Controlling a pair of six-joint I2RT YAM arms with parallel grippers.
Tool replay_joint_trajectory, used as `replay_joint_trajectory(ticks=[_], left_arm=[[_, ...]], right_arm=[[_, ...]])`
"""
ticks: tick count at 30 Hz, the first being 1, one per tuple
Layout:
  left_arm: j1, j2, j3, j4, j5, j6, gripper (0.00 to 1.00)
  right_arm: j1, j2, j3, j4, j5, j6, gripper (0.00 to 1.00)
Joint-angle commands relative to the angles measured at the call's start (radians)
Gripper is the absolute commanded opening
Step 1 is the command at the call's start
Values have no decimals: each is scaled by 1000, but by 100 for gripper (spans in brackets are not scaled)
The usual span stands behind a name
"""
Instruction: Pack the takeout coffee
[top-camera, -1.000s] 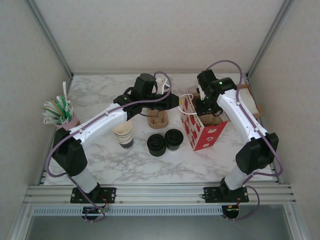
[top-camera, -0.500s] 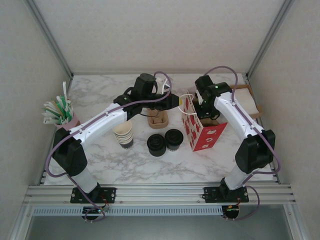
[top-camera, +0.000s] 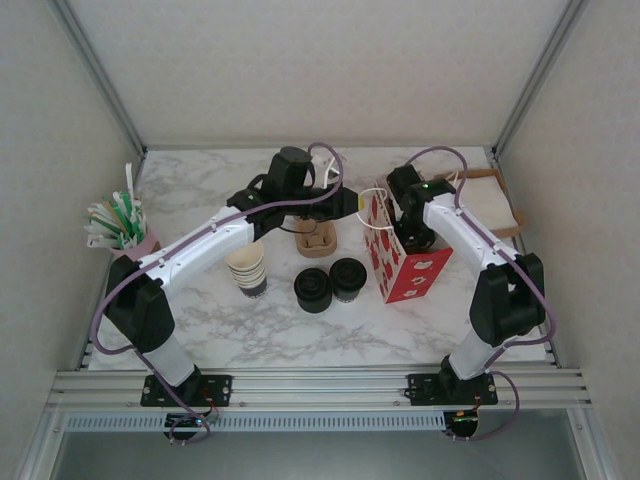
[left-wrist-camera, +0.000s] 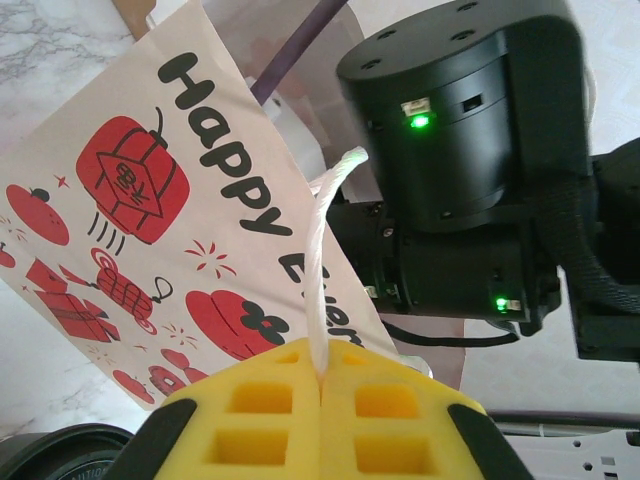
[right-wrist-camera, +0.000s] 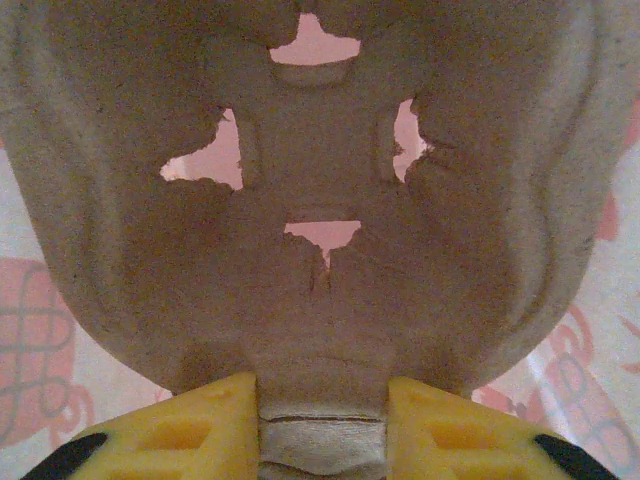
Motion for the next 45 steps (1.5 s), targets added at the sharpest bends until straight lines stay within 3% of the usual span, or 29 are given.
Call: replay_joint_trajectory(ticks=[1,15,34,36,41,45], left_arm=[[8,-1,6,25,5,-2,0],[9,2,-1,34,7,-8,0],[11,7,9,41,-11,-21,2],[12,6,13,37,-14,-19,8],[22,-11,17,30,-25,-13,37],[29,-16,32,18,-27,-10,53]], right_arm=[[3,25,-30,41,4,20,33],[5,58,-130,114,8,41,37],[5,39,-67,61,41,42,58],[5,30,-50,51,33,42,59],[5,10,-22,29,10,62,68],[6,-20,-10,17,4,74,75]])
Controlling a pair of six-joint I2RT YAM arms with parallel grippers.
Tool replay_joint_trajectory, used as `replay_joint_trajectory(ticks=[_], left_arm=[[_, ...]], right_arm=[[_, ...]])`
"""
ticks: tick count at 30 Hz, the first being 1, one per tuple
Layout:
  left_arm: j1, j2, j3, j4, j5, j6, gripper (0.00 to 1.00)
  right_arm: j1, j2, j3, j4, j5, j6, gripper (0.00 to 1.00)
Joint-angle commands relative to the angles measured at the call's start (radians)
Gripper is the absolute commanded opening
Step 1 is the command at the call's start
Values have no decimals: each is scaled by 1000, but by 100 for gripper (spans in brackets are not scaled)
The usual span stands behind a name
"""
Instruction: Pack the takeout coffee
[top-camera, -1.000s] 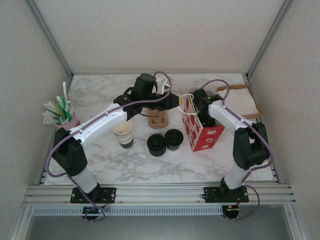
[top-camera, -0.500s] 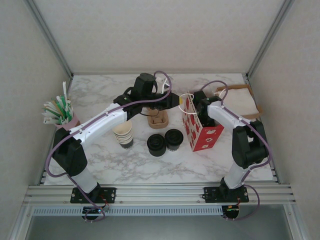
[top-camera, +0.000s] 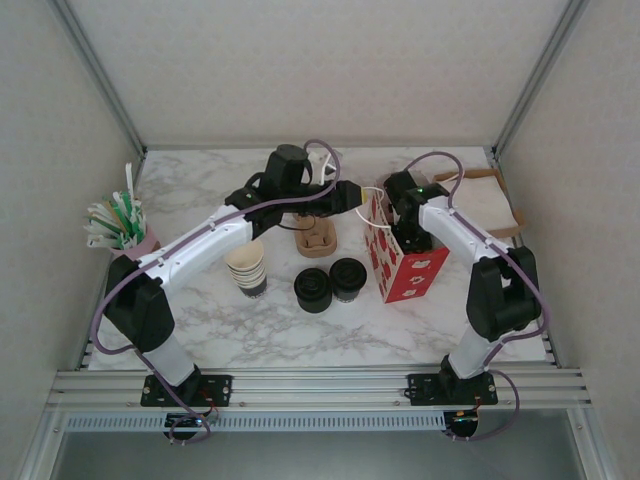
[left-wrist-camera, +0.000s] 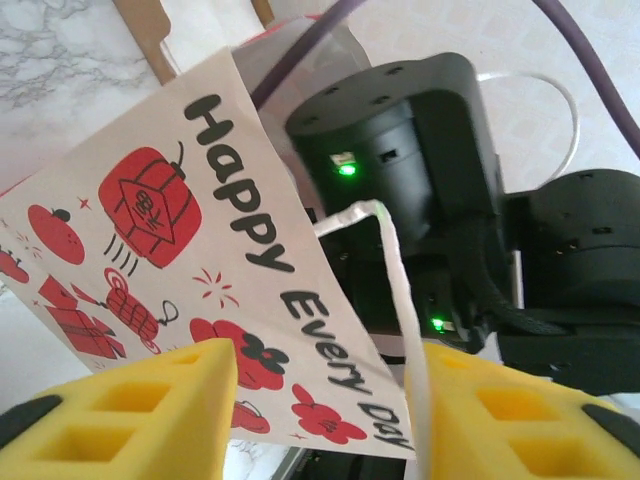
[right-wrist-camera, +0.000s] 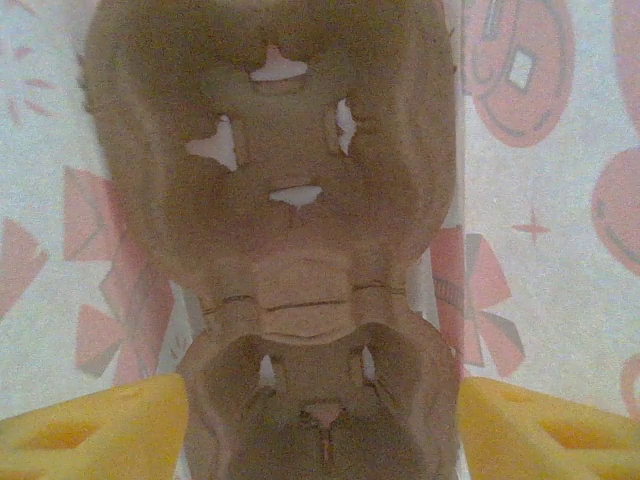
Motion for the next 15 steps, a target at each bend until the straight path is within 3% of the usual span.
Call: replay_joint_trajectory(ticks=[1,15], left_arm=[[11,-18,35,-2,-12,8,56],[13,-32,61,-22,-58,17,86]], right_arm=[[5,-56,39,-46,-7,23,76],[6,-210,127,-103,-43,28,97]])
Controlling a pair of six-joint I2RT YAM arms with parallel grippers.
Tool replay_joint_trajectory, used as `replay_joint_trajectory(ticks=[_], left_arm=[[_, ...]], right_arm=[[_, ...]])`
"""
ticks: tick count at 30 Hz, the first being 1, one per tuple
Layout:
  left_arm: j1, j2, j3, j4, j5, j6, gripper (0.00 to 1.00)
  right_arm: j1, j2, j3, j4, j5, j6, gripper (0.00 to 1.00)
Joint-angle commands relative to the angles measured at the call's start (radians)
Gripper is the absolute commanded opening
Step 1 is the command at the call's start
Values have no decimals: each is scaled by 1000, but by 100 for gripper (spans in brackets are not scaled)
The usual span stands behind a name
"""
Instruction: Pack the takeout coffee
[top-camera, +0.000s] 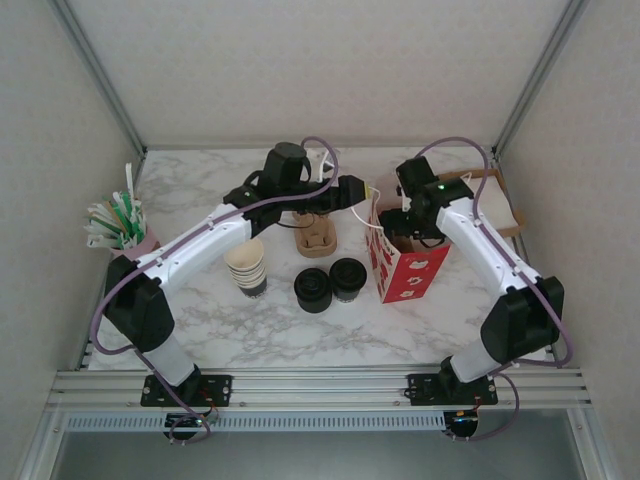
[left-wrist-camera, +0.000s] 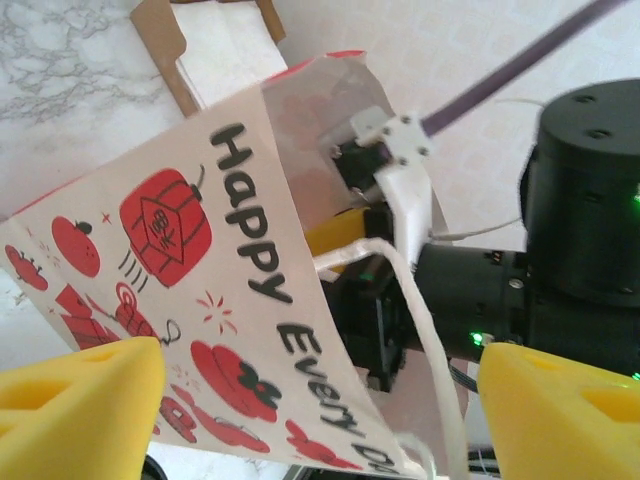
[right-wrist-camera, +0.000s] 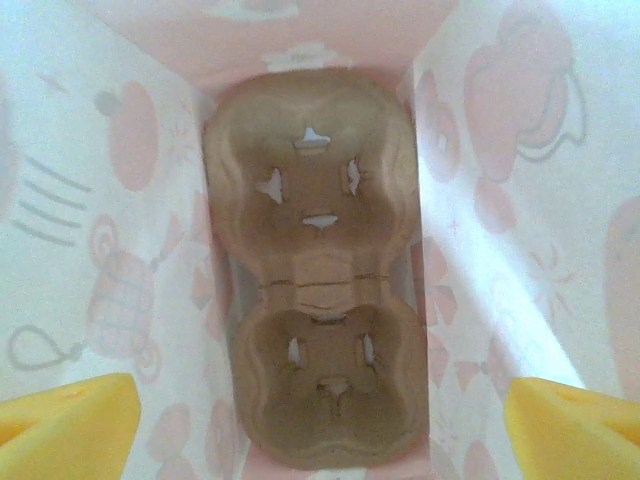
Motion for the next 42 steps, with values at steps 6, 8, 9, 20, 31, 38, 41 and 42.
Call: replay_joint_trajectory(ticks=[6,8,9,20,31,38,41,42], left_arm=[[13,-57,50,-12,-59,27,100],[14,-65,54,-10,-68,30,100],[15,-66,57,-11,-73,31,100],[24,-73,88,-59,-150,59,100],[54,-158,39,-48,-163,87,100],[59,-241,-15,-9,-202,105,99],[59,-294,-53,5,-231,102,100],[58,-314,-70,9,-240,99,100]], right_arm=[[7,-130,77,-40,-25,14,99],[6,-154,88,-30,-37,17,99],[7,-163,90,-26,-38,21,99],[6,-251,105,29,-96,30,99],[7,-335,101,47,-40,65,99],[5,-394,112,37,-17,96,99],[5,-419,114,20,-26,110,99],[4,-428,112,16,-28,119,99]])
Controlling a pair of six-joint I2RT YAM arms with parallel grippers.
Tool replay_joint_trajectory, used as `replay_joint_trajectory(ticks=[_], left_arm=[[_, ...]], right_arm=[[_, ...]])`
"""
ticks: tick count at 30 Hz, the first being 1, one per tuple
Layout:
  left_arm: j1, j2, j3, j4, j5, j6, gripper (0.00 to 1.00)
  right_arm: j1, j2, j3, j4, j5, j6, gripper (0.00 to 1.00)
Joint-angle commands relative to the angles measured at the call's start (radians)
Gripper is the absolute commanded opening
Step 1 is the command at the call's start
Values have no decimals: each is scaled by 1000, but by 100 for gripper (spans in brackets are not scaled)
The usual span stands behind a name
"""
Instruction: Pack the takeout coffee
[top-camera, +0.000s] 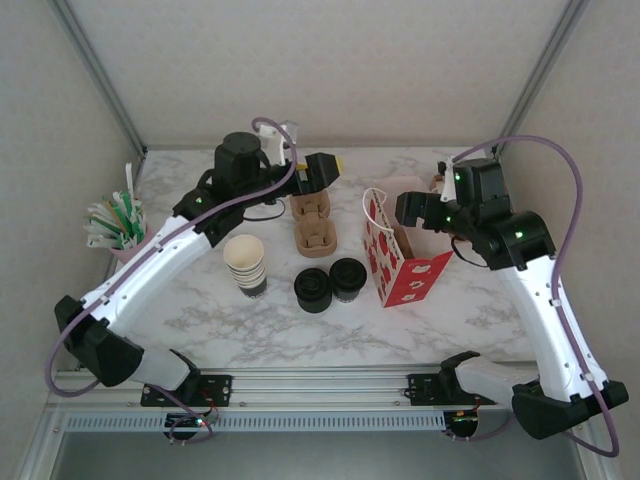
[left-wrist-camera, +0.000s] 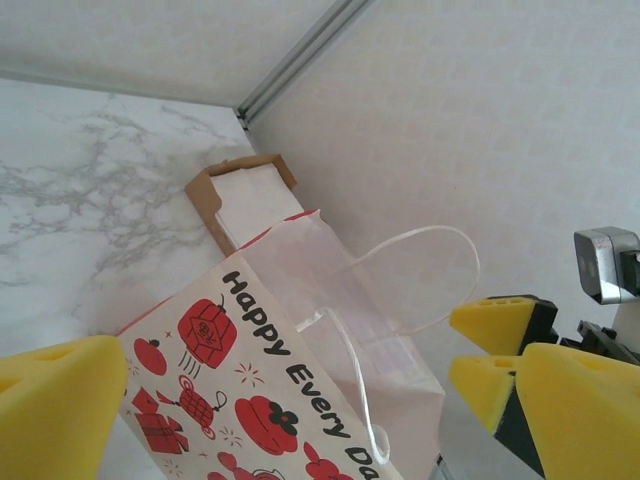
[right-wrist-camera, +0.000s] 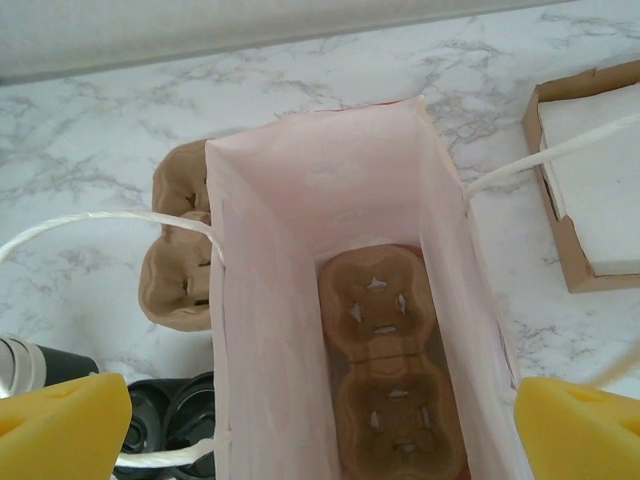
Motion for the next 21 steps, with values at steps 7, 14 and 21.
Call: replay_joint_trajectory(ticks=[7,14,21], left_arm=[[9,-201,-171,56,-86,-31,100],[9,-326,-299,39,-59,-69,100],[8,-409,-390,-14,-10,-75,100]], right_arm=[[4,-117,8,-41,-82,68,99],[4,-233,-28,-59,-135,131,99],[4,-322,-101,-94,-190,162,99]])
